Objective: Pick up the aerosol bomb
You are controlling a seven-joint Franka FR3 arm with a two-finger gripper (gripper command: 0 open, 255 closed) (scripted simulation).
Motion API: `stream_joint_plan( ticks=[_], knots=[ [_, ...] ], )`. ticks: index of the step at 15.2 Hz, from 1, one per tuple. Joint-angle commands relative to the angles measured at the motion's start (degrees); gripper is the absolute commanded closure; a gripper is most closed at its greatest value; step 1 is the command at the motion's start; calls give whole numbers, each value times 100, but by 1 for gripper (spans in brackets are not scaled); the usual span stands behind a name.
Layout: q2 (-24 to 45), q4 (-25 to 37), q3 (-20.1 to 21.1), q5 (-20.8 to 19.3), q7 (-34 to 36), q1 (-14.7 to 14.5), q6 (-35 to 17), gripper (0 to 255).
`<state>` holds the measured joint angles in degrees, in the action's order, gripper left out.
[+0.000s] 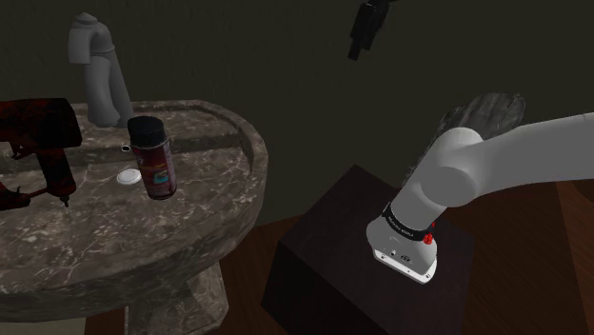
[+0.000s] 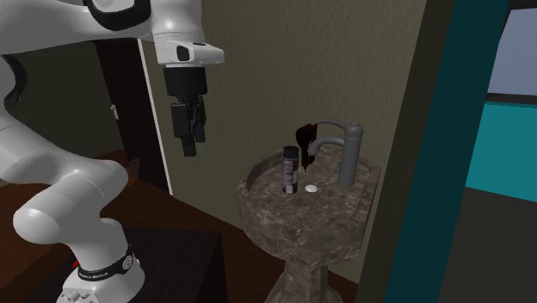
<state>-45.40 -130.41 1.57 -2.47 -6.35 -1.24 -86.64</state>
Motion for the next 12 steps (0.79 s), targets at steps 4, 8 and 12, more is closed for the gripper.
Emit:
stream_joint_plan(
  ticks=[4, 8, 12],
  knots=[
    [351, 11, 230, 178, 162, -131, -347, 0],
    [876, 108, 536, 373, 368, -294, -794, 0],
    [1457, 299, 839, 509, 569, -440, -1212, 0]
  ],
)
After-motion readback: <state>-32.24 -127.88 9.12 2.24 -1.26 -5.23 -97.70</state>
